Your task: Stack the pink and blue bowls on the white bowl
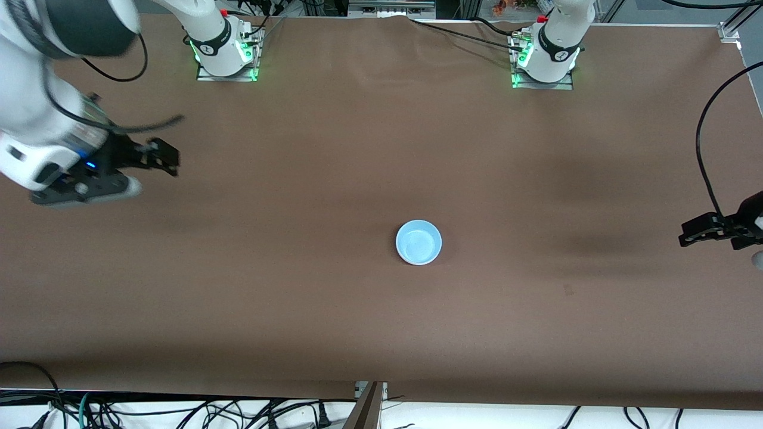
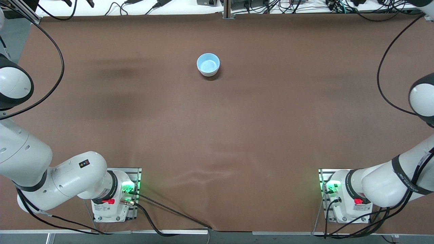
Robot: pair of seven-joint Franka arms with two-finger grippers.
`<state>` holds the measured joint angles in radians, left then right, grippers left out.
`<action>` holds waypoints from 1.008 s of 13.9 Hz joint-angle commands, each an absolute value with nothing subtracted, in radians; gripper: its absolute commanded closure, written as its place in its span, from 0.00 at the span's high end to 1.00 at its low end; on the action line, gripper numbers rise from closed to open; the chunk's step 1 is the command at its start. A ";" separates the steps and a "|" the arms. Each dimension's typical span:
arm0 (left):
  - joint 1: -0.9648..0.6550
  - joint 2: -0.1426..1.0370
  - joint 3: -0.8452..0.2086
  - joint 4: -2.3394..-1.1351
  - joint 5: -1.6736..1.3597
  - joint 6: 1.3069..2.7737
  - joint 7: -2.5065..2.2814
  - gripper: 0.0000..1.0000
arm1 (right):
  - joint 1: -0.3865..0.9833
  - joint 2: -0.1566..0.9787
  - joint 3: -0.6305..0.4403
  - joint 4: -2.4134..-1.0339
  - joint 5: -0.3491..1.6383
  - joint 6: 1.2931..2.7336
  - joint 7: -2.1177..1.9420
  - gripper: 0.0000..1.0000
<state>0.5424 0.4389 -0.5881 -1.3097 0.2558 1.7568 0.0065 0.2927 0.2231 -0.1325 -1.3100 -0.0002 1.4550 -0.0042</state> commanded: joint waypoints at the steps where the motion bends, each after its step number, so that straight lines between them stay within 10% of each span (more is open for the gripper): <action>1: 0.523 0.451 -0.581 -1.292 0.268 1.763 -0.027 1.00 | 0.129 0.102 -0.029 -1.361 -0.015 1.436 -0.014 1.00; 14: 0.511 0.466 -0.580 -1.267 0.268 1.763 -0.035 1.00 | 0.031 0.014 0.006 -1.488 -0.097 1.335 -0.181 1.00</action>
